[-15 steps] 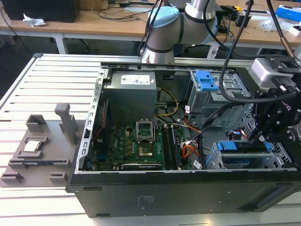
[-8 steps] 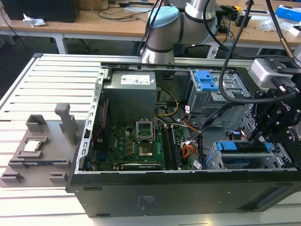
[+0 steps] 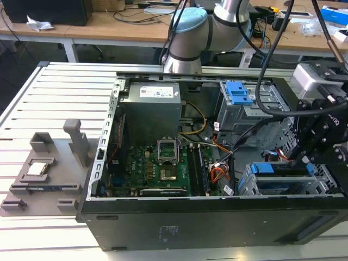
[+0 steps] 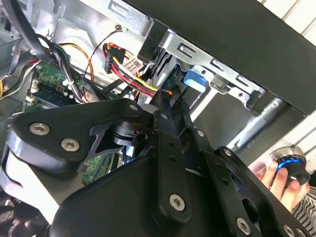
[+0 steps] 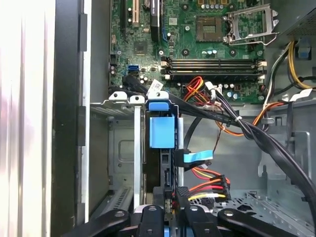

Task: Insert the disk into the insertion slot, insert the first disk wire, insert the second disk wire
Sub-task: 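Insert the first disk wire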

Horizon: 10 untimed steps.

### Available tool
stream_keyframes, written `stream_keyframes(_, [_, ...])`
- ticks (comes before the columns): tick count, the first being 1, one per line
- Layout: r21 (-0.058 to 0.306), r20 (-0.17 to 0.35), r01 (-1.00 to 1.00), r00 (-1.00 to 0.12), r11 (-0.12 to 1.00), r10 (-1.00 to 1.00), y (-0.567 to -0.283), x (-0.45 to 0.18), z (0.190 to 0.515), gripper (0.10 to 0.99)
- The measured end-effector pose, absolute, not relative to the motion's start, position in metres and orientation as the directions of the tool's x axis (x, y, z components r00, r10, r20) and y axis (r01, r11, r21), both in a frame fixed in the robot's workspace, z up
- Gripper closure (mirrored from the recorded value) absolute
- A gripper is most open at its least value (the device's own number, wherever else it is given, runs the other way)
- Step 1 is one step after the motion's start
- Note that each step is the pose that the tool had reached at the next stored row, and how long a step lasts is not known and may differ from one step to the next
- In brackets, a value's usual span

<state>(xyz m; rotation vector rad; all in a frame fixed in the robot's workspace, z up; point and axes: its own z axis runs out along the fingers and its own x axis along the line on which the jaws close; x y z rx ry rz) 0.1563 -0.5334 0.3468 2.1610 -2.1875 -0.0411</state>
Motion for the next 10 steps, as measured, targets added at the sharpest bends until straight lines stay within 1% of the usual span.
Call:
stream_keyframes(5, [0.066,0.028,-0.998,-0.011,0.013,-1.0,-0.533,0.156,0.361,0.847])
stream_keyframes(10, [0.066,0.028,-0.998,-0.011,0.013,-1.0,-0.533,0.156,0.368,0.847])
